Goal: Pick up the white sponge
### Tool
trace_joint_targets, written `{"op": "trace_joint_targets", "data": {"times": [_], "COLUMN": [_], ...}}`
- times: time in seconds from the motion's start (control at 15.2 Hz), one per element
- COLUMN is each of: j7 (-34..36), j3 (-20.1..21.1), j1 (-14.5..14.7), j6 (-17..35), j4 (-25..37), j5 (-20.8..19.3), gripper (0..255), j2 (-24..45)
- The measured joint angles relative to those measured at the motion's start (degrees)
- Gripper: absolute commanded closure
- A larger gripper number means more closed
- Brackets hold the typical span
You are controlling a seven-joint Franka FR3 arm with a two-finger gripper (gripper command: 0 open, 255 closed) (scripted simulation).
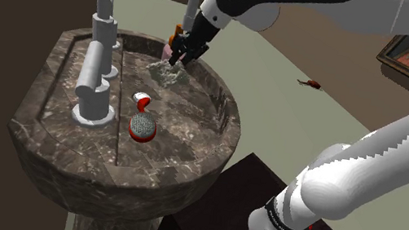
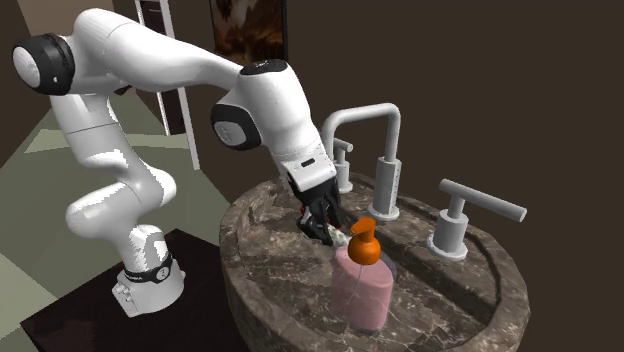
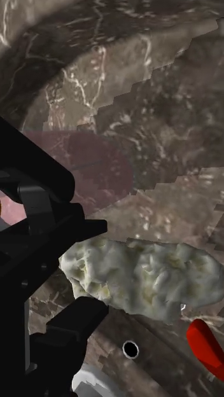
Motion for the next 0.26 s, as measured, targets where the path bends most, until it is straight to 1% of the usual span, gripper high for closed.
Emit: {"op": "trace_joint_targets", "data": {"times": [0.26], "j7": [0.8], "j3": [-0.3], "j1": [-0.2], "j6": [-3.0], "j4": [1.9], "j5": [-0.7], "gripper": [255], "j2": [0.1]}}
